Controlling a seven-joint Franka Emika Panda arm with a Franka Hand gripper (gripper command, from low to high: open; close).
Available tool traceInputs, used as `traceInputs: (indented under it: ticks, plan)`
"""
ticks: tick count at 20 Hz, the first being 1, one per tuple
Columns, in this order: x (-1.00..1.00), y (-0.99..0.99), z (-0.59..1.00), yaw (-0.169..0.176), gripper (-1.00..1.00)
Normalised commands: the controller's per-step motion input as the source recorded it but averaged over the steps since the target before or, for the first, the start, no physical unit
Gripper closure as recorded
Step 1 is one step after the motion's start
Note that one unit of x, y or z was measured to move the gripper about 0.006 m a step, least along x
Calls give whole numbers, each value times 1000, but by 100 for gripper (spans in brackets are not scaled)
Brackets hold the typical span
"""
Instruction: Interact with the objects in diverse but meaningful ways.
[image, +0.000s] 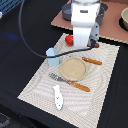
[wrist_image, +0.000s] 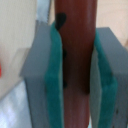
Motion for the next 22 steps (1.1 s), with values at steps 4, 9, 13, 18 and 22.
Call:
traceInputs:
  ticks: [4, 9, 13, 18, 22]
  plan:
    - [19, -493, -22, -55, 100]
    - [357, -299, 0, -33, 100]
    - [391, -197, -1, -6, 100]
    - [315, -173, -66, -3, 100]
    - [172, -132, -171, 0, 100]
